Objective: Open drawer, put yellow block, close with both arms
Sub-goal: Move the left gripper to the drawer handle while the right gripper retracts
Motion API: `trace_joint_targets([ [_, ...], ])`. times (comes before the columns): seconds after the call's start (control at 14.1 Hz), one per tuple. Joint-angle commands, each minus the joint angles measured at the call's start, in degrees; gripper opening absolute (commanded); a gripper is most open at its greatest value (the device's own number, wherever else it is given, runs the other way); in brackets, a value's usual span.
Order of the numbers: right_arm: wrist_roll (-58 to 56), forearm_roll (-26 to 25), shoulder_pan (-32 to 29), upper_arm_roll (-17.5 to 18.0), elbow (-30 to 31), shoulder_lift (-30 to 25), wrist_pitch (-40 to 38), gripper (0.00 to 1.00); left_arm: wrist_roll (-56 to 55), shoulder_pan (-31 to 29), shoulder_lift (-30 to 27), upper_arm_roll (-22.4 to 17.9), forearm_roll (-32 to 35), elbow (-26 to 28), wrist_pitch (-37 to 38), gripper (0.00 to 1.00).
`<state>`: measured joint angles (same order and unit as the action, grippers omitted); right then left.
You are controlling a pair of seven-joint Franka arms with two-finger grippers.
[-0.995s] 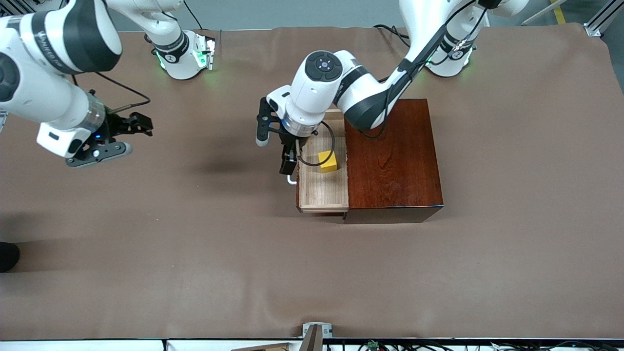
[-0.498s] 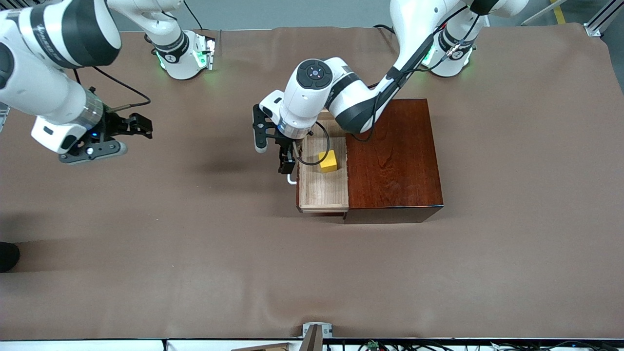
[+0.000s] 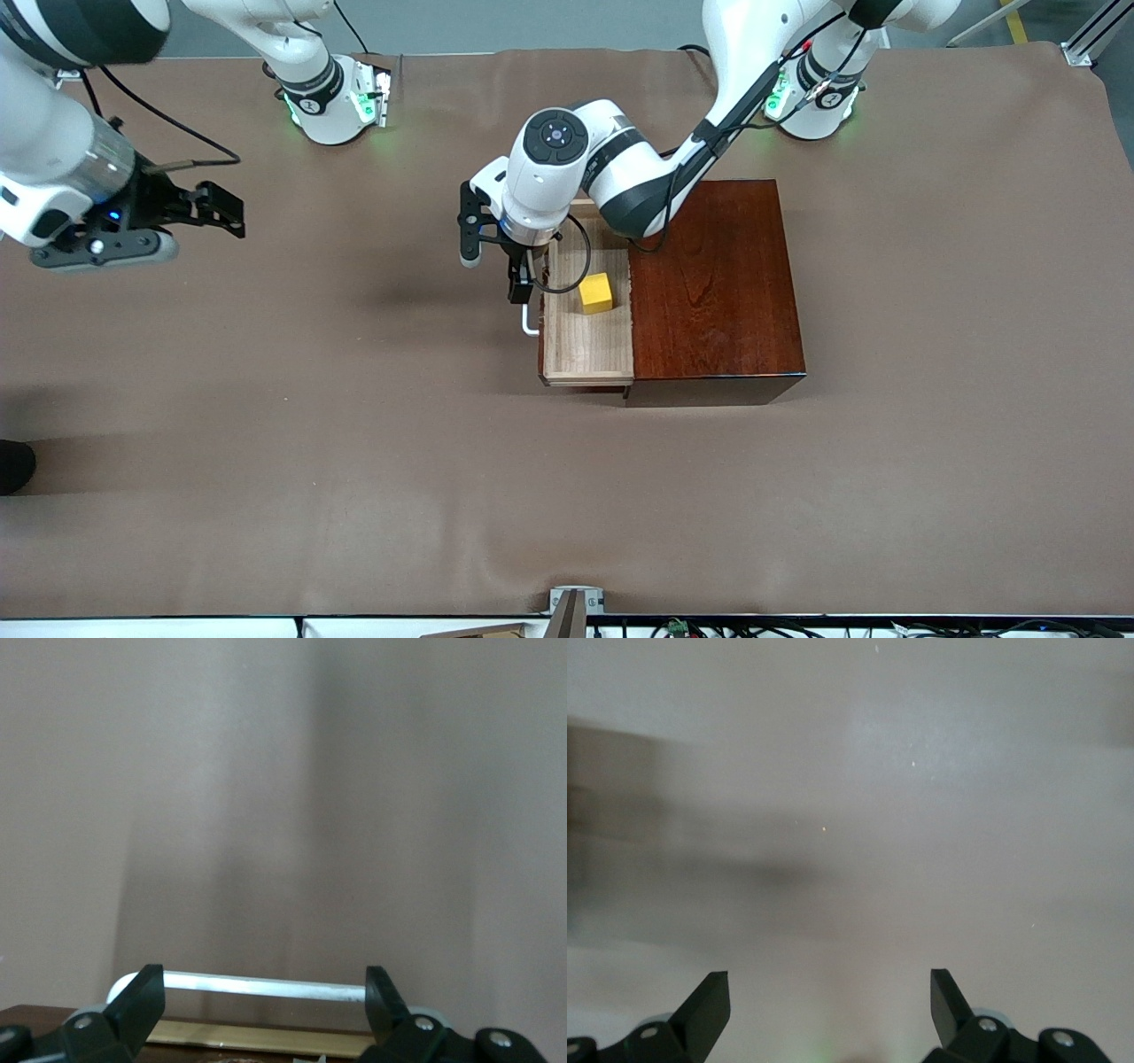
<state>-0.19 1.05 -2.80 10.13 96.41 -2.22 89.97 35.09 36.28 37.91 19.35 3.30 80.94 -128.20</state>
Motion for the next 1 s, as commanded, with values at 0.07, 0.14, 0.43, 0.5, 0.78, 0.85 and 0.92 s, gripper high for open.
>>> trace_joint_targets([
  [0.07,1.3,-0.1,-0.1,0.6,-4.6,-0.1,-1.2,1.00,3.1,-0.4,1.2,0.2,-1.3,-1.2,3.0,1.00],
  [0.14,1.2,-0.3,-0.1,0.6,-5.1,-0.1,-1.0,1.00,3.7,-0.6,1.2,0.2,-1.4,-1.2,3.9,1.00],
  [0.43,1.2,0.6,-0.9,0.4,-6.1,-0.1,-1.3,1.00,4.4,-1.0,1.1,0.1,-1.2,-1.2,6.9,1.00],
  [0.5,1.4,0.1,-0.7,0.3,-6.4,0.2,-1.1,1.00,4.7,-0.9,1.0,0.0,-1.0,-1.2,7.4,1.00],
  [0.78,1.3,-0.4,4.3,-8.2,-6.9,0.2,0.4,1.00,5.9,-0.9,0.8,-0.2,-0.3,-1.3,11.2,1.00],
  [0.85,1.3,-0.6,4.6,-9.8,-7.2,0.1,1.1,1.00,5.9,-0.9,0.7,-0.4,-0.1,-1.3,12.4,1.00],
  [0.92,1.4,-0.8,4.1,-9.8,-7.3,0.1,1.3,1.00,5.8,-0.9,0.6,-0.5,-0.1,-1.4,13.5,1.00],
])
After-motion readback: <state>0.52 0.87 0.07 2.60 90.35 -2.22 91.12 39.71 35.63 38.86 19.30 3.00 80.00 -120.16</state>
